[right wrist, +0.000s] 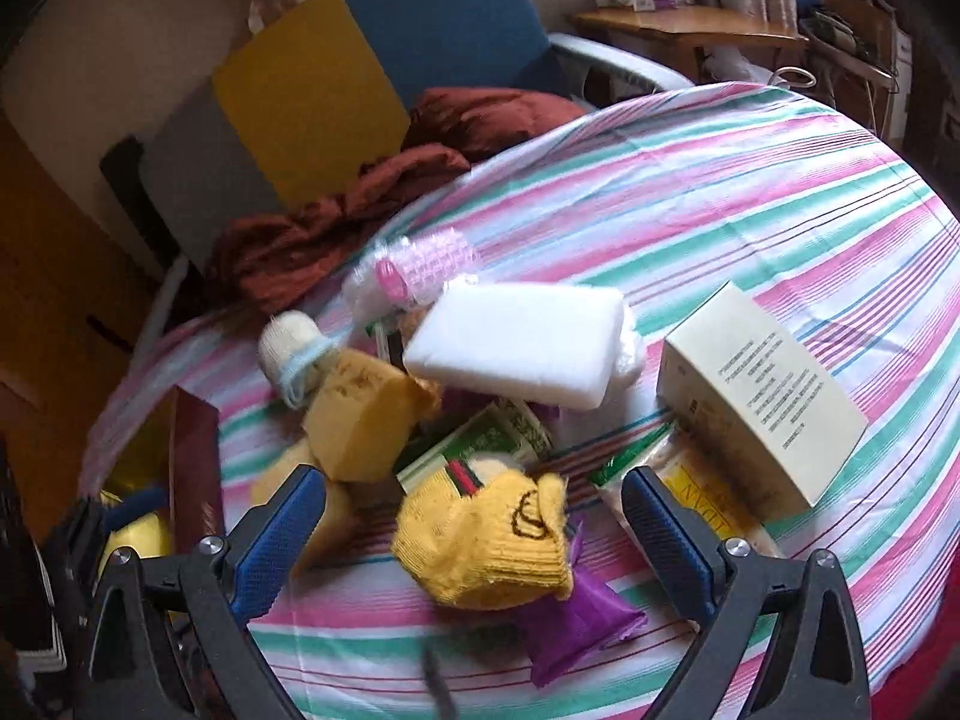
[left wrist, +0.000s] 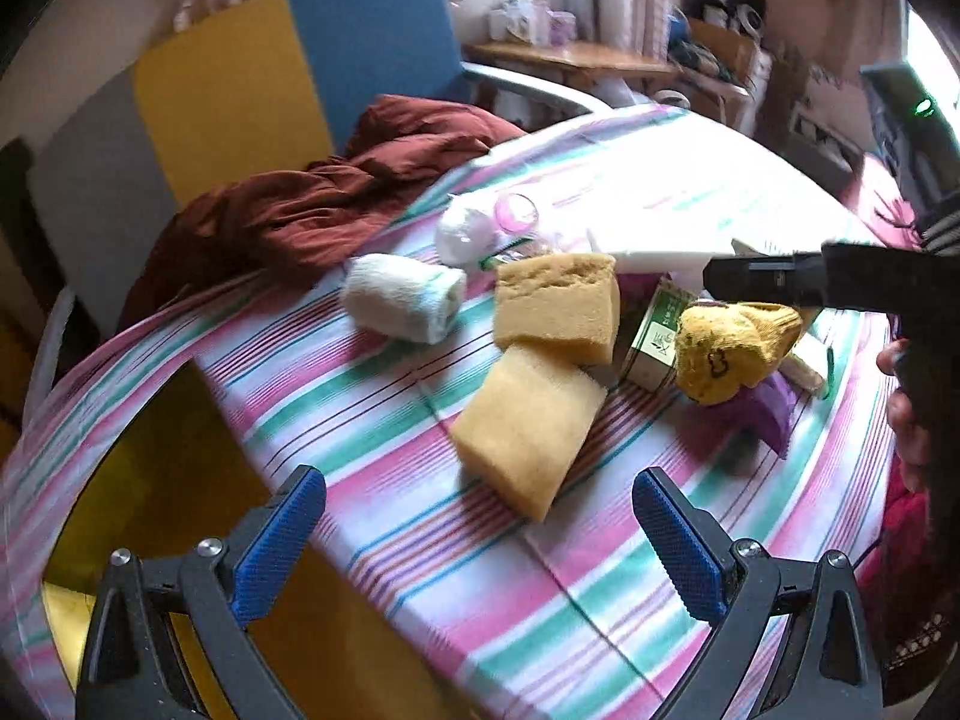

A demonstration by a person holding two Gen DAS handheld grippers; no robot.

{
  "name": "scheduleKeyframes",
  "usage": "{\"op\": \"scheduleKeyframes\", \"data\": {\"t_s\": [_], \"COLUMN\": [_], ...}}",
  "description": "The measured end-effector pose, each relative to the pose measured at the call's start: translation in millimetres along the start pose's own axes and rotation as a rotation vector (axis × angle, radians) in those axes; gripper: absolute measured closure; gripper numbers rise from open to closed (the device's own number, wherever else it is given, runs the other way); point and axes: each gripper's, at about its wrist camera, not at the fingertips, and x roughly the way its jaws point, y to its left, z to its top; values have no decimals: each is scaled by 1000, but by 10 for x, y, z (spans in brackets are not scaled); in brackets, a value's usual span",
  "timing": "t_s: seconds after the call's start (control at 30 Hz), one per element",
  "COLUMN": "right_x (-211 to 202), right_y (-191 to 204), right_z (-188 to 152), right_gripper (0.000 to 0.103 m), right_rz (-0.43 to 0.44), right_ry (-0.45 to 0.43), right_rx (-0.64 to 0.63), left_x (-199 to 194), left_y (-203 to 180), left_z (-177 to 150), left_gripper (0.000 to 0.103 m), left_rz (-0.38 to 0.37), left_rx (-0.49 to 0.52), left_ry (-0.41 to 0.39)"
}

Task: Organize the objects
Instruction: 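Grasp the yellow sponge with the left tool while the right tool grasps the yellow knitted glove, then carry the sponge with the left tool into the gold tray while the right tool drops the glove there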

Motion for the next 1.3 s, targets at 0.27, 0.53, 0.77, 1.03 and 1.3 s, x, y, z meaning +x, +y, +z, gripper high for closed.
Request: {"op": "scheduleKeyframes", "data": {"t_s": [0.27, 0.53, 0.77, 1.03, 1.3], "right_x": [139, 214, 54, -178, -229], "right_y": [67, 94, 29, 274, 704], "right_z": [-48, -89, -33, -18, -201], "right_gripper": [16, 48, 51, 51, 51], "right_rz": [-67, -118, -65, 86, 159], "right_ry": [68, 88, 5, -103, -105], "right_rx": [-67, -112, -70, -171, -319], "left_x": [435, 653, 331, -298, -837], "left_y": [-141, -116, -75, 57, 627], "left_z": [184, 195, 122, -100, -650], "left_gripper": [7, 41, 44, 43, 42], "left_rz": [-17, -89, -93, -136, -30], "left_rx": [94, 56, -4, -138, -328], "left_ry": [75, 144, 50, -79, -150]}}
